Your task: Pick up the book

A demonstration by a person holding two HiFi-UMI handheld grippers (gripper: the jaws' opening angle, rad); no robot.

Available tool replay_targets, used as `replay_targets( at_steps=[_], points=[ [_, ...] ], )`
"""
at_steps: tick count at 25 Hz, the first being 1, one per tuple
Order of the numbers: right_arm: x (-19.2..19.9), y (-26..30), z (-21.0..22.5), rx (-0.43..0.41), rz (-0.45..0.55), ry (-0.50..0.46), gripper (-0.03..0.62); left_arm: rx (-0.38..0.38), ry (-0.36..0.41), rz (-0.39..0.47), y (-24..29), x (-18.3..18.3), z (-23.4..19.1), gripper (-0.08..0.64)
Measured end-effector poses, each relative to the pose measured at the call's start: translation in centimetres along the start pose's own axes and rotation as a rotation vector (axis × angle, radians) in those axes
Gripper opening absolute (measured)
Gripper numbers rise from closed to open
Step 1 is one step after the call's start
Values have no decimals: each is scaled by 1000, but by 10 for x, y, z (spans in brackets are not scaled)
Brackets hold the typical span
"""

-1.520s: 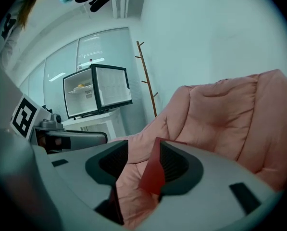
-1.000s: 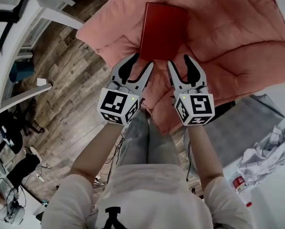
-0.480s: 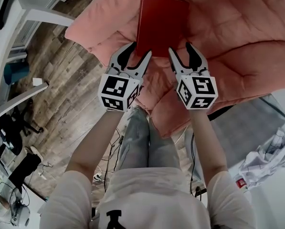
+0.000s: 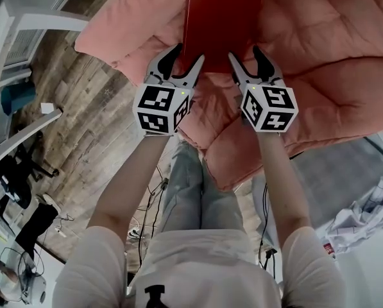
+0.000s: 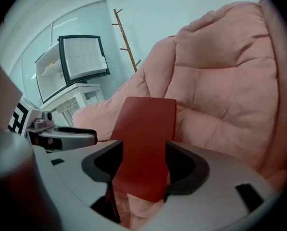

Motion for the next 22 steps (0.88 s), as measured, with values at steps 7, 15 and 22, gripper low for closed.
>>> replay_targets(
  at_steps=[7, 15, 22],
  points=[
    [21, 24, 15, -11, -47, 5, 302, -21, -57, -54, 21, 15, -12, 222],
    [40, 44, 29, -46, -113, 22, 345, -34, -50, -100, 40, 28, -26, 266],
    [47, 59, 34, -90, -134, 55, 355, 0, -15, -169, 57, 37, -30, 290]
  ],
)
Point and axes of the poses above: the fingertips, and each gripper's own axes: y forward along the fingers, z to its right, x out of its underside, the point moved 9 cm from there along -y, backward along the fingers, and after that the axes turned 12 degrees about z, right-handed, at the moved point
